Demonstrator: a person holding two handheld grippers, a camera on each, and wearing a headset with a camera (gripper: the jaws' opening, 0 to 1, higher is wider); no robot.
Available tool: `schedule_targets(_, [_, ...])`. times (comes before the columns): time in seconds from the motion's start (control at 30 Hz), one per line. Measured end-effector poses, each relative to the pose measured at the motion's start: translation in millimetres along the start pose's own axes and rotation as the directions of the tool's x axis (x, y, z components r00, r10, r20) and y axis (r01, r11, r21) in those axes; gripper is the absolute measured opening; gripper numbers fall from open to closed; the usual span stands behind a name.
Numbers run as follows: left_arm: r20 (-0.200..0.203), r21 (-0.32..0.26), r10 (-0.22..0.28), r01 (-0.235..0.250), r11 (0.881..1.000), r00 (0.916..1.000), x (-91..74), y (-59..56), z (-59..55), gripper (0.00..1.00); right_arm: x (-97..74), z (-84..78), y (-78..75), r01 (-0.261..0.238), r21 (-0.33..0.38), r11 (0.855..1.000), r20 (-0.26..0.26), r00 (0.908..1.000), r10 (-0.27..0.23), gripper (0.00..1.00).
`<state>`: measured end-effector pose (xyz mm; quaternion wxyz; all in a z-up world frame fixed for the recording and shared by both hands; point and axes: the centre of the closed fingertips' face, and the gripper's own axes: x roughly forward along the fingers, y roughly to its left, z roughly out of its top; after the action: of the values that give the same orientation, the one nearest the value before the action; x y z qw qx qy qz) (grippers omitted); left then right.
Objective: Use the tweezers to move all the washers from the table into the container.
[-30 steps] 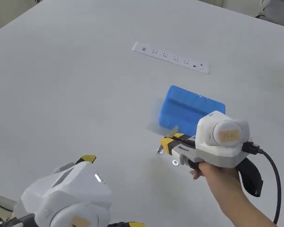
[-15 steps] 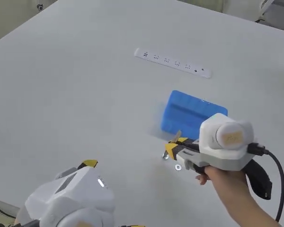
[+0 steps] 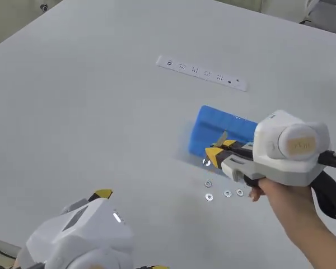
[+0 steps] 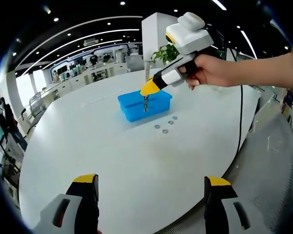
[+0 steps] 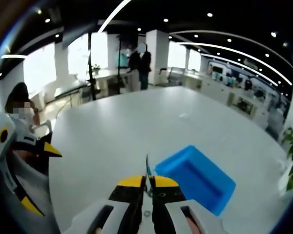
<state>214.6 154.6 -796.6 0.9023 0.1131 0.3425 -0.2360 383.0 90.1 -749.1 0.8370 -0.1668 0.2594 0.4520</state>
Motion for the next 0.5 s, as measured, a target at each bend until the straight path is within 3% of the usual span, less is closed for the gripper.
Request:
schedule_targets(0.2, [-0.006, 0.003, 0.003, -0.003, 1.0, 1.0, 0.6, 0.6, -1.5, 0.91, 0.3, 17.2, -16.3, 0.035, -0.003, 0.999, 0.035, 0.9988, -0.035, 0.02])
schedule_targets(0.4, [-0.015, 0.014, 0.009, -0.009, 1.0, 0.9998, 1.1, 0.4, -3.1, 0.91, 4.4, 21.7, -21.4, 0.057, -0.001, 0.998, 0.04, 0.9976, -0.057, 0.02])
schedule_targets(0.5, [-0.001, 0.012, 0.016, -0.016, 1.0, 0.9999, 0.3, 1.9, -0.4, 0.91, 7.9, 23.6, -24.6, 0.068, 0.007, 0.998, 0.043, 0.9967, -0.069, 0.02])
